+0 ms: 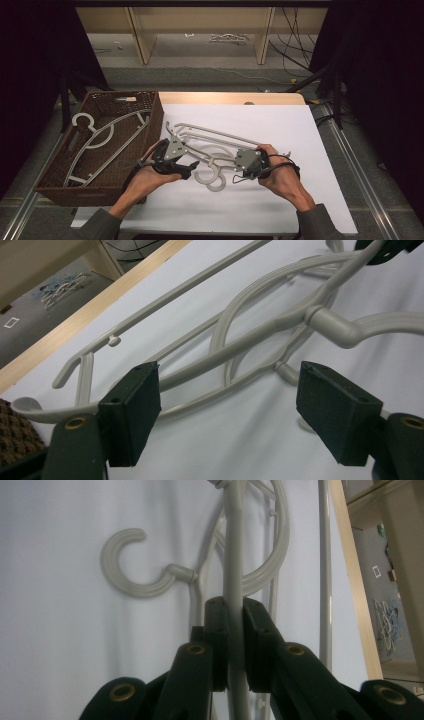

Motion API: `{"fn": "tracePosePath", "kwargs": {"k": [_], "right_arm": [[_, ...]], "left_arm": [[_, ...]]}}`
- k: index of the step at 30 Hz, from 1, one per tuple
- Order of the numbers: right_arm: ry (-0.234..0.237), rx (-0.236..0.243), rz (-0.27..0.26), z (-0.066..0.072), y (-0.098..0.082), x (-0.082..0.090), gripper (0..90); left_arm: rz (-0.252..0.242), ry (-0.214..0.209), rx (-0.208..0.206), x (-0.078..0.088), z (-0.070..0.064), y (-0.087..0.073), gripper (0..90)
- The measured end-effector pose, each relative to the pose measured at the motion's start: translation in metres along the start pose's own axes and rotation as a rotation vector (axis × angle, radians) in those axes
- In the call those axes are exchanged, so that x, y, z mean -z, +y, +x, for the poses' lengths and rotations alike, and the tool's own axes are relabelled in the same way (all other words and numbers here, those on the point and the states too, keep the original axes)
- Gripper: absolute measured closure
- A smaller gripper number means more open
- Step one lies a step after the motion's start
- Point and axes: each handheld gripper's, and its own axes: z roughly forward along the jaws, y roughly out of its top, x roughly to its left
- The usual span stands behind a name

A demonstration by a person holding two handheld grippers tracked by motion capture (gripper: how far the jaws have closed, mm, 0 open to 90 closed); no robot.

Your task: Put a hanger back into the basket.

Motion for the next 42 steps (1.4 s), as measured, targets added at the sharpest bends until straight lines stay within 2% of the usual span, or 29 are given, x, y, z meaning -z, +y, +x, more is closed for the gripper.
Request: {"fn": "tracePosePath", "kwargs": {"k": [6,7,8,9,11,13,15,16,17,18,19,20,21,22,23,25,27,31,33,34,37,38,39,40,41,42], "right_arm": [[0.009,0.029,0.001,0.004,0.005,0.001,83.0],[0.008,0.026,0.003,0.005,0.005,0.001,83.0],[0.018,0.045,-0.005,0.004,0.006,0.002,83.0],[0.011,0.038,-0.004,0.006,0.007,0.002,83.0],[0.007,0.065,-0.006,0.005,0.009,0.003,83.0],[0.020,0.059,-0.011,0.005,0.010,0.004,82.9],[0.021,0.071,-0.016,0.006,0.010,0.004,83.0],[0.022,0.079,-0.019,0.006,0.011,0.004,83.0],[0.030,0.063,-0.018,0.007,0.012,0.004,82.9],[0.023,0.075,-0.020,0.007,0.012,0.004,83.0],[0.026,0.074,-0.026,0.008,0.013,0.004,83.0],[0.029,0.093,-0.029,0.007,0.013,0.003,83.0],[0.034,0.088,-0.025,0.008,0.014,0.004,83.0],[0.030,0.096,-0.026,0.008,0.014,0.003,83.0],[0.040,0.071,-0.018,0.009,0.014,0.004,82.9],[0.038,0.096,-0.028,0.008,0.014,0.003,82.9],[0.046,0.101,-0.029,0.008,0.014,0.003,82.9],[0.051,0.111,-0.045,0.006,0.012,0.004,82.8],[0.056,0.113,-0.059,0.005,0.011,0.005,82.7],[0.060,0.095,-0.056,0.005,0.011,0.006,82.6],[0.059,0.122,-0.068,0.003,0.007,0.008,82.0],[0.070,0.120,-0.072,0.003,0.007,0.009,81.9],[0.058,0.083,-0.045,0.005,0.006,0.012,81.6],[0.059,0.134,-0.082,0.002,0.007,0.010,81.3],[0.065,0.135,-0.086,0.002,0.007,0.011,81.1],[0.052,0.136,-0.089,0.002,0.006,0.012,80.9]], "left_arm": [[0.024,-0.007,-0.080,-0.003,-0.003,0.000,28.0],[0.029,-0.010,-0.089,-0.004,-0.002,0.001,28.2],[0.027,-0.014,-0.093,-0.006,-0.003,0.001,28.6],[0.035,-0.009,-0.102,-0.007,-0.002,0.000,29.2],[0.040,-0.004,-0.117,-0.009,-0.003,0.000,29.8],[0.040,-0.023,-0.130,-0.011,-0.004,0.000,34.0],[0.041,-0.020,-0.133,-0.014,-0.006,-0.001,34.5],[0.045,-0.028,-0.155,-0.014,-0.006,0.000,36.6],[0.051,-0.030,-0.164,-0.014,-0.005,0.000,39.2],[0.040,-0.043,-0.158,-0.015,-0.007,0.000,40.1],[0.039,-0.046,-0.170,-0.015,-0.007,0.000,42.7],[0.029,-0.055,-0.174,-0.016,-0.008,-0.001,46.8],[0.030,-0.056,-0.180,-0.016,-0.008,-0.001,48.2],[0.051,-0.063,-0.205,-0.015,-0.007,0.000,50.5],[0.042,-0.074,-0.206,-0.016,-0.009,0.000,54.4],[0.050,-0.074,-0.225,-0.017,-0.010,-0.001,57.0],[0.062,-0.057,-0.256,-0.017,-0.011,-0.001,59.6],[0.080,-0.054,-0.300,-0.014,-0.011,0.002,62.6],[0.086,-0.046,-0.333,-0.011,-0.013,0.004,64.2],[0.084,-0.045,-0.346,-0.011,-0.014,0.005,64.8],[0.093,-0.061,-0.357,-0.008,-0.015,0.007,66.9],[0.096,-0.067,-0.356,-0.007,-0.016,0.008,67.4],[0.100,-0.071,-0.370,-0.006,-0.017,0.008,68.2],[0.108,-0.076,-0.377,-0.006,-0.017,0.009,69.1],[0.104,-0.086,-0.383,-0.005,-0.017,0.009,69.6],[0.105,-0.090,-0.395,-0.004,-0.016,0.010,70.3]]}}
